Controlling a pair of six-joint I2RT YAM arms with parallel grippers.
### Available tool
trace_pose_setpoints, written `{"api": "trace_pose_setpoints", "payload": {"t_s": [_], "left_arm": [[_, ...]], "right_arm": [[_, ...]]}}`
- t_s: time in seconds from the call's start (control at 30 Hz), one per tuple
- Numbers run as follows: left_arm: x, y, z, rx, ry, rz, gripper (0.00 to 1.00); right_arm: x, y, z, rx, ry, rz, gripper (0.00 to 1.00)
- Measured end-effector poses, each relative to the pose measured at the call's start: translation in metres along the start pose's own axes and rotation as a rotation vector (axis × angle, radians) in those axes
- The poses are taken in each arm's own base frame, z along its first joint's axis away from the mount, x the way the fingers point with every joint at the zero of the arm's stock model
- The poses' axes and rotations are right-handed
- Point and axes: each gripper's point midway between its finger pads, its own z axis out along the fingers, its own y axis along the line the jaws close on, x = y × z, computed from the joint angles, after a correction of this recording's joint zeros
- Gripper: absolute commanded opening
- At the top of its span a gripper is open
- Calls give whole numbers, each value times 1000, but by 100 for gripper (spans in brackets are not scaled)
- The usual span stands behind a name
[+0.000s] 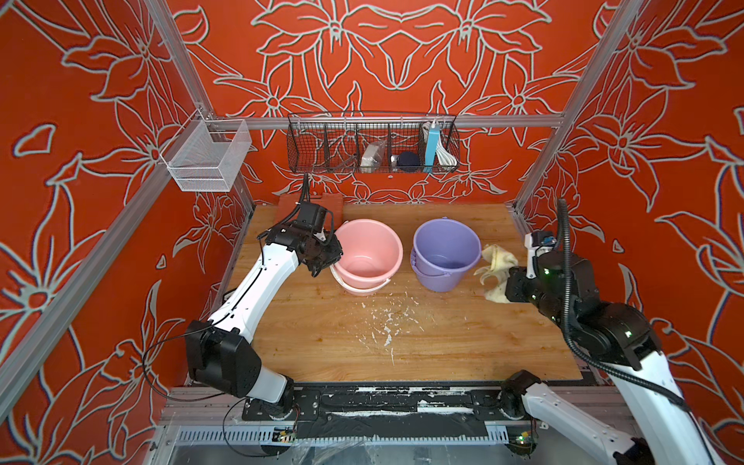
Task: Wipe the inside of the bucket with a cloth
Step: Place the cleaning item at the center of the board.
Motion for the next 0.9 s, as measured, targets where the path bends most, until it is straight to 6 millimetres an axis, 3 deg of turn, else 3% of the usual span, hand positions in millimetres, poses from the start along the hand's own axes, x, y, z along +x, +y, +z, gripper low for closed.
{"api": "trace_pose_setpoints", "payload": {"t_s": [0.1,0.43,0.9], "left_arm": [[2,-1,3,11,7,-13,0],[8,3,10,8,31,-29,0],[18,7,30,11,100,-36,0]], "right_arm": [[10,-15,16,56,37,46,0],[88,-55,100,124,326,257,0],[129,-65,174,99,501,353,0]]}}
